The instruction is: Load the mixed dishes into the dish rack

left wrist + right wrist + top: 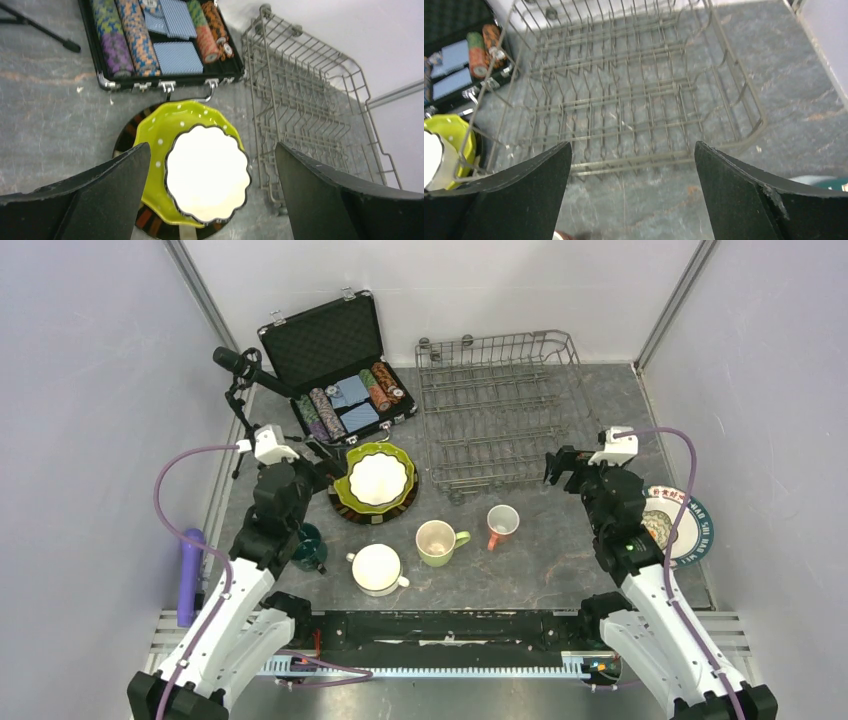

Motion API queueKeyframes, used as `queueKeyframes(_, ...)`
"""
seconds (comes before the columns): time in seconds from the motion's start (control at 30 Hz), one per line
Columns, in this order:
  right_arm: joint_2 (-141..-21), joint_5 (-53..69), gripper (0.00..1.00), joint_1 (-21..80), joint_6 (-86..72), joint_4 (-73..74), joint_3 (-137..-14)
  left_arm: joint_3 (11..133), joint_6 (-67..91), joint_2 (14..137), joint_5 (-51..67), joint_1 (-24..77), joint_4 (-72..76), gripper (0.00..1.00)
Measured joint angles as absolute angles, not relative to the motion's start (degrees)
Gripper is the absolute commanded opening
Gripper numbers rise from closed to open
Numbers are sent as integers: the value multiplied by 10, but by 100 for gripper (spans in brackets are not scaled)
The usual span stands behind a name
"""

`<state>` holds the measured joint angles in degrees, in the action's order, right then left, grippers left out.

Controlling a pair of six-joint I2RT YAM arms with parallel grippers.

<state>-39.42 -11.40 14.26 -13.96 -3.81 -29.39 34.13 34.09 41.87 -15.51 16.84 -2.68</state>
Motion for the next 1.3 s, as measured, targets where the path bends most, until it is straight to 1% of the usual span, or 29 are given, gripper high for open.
queueKeyframes(0.13, -395, -98, 99, 143, -141, 45, -309, 350, 367, 397, -149, 168, -100, 100)
queueKeyframes(0.27, -407, -79, 99, 143, -134, 129, -343, 366, 377, 342, -147, 168, -182, 100)
queueKeyframes(0.37, -412, -74, 99, 143, -133, 159, -354, 367, 369, 305, -128, 168, -206, 100)
queueKeyframes(0.43, -413, -74, 99, 143, -135, 178, -354, 375, 367, 299, -108, 168, -216, 97)
queueKeyframes(0.53, -415, -74, 98, 143, -151, 192, -354, 389, 370, 346, -81, 168, -222, 92)
queueKeyframes(0.63, -415, -78, 99, 143, -170, 191, -352, 392, 387, 434, -57, 168, -219, 88)
queueKeyframes(0.7, -414, -87, 99, 143, -186, 190, -348, 392, 404, 494, -60, 169, -223, 87)
queueKeyframes(0.8, -414, -103, 99, 143, -202, 189, -343, 392, 428, 545, -83, 169, -226, 83)
queueKeyframes(0.87, -414, -112, 99, 143, -210, 189, -341, 392, 445, 572, -107, 171, -222, 82)
queueKeyframes(0.97, -414, -123, 99, 143, -220, 189, -340, 395, 462, 617, -143, 182, -216, 77)
queueKeyframes(1.13, -408, -130, 99, 143, -233, 183, -332, 397, 471, 690, -184, 201, -196, 67)
queueKeyframes(1.17, -406, -131, 96, 143, -235, 180, -328, 397, 471, 699, -188, 201, -190, 65)
queueKeyframes(1.3, -398, -132, 95, 143, -242, 167, -313, 397, 471, 724, -202, 204, -165, 55)
